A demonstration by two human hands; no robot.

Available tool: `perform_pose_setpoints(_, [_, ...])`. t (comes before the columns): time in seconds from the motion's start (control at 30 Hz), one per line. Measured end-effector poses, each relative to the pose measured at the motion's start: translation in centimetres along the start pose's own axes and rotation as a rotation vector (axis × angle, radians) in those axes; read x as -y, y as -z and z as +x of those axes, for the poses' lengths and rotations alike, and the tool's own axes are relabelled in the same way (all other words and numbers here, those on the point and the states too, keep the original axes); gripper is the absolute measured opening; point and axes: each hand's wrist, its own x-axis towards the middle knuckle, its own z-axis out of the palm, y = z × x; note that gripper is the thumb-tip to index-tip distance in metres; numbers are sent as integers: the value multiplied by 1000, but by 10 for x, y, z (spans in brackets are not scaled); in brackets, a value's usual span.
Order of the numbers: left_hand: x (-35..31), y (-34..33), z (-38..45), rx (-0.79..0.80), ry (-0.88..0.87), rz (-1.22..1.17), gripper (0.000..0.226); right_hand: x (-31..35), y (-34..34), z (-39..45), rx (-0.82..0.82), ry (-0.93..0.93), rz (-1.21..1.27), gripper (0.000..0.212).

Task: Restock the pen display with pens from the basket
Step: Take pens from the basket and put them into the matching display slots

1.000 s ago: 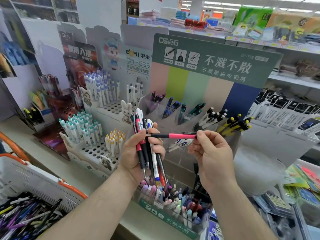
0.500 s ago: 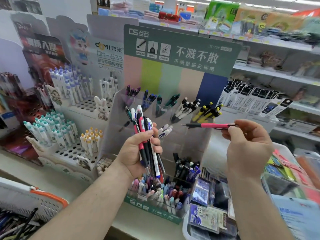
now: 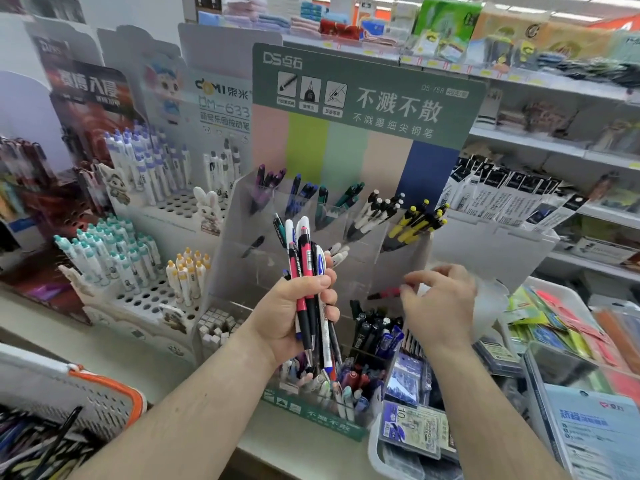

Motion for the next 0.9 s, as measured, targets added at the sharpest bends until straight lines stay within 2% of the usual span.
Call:
perform_pose_setpoints(0.1, [0,2,-4,-2,7,56,50,2,2,-4,9,-22,-53,15])
perform_pose_setpoints(0.2, [0,4,-7,11,26,108,49,23,13,-9,3,-11,152,15])
perform_pose_setpoints(0.33, [1,4,-7,46,72,227,47,64,22,-12,283,-91,614,3])
perform_pose_setpoints(0.5, [6,0,-8,32,129,472,22,91,6,-12,434,-154,647,31])
perform_pose_setpoints(0.73, [8,8,-4,-66,130,597,18,89,-1,-3,401,-191,560,26])
perform_pose_setpoints(0.9, [5,12,-6,-62,156,679,25,86,7,6,327,-297,709,23])
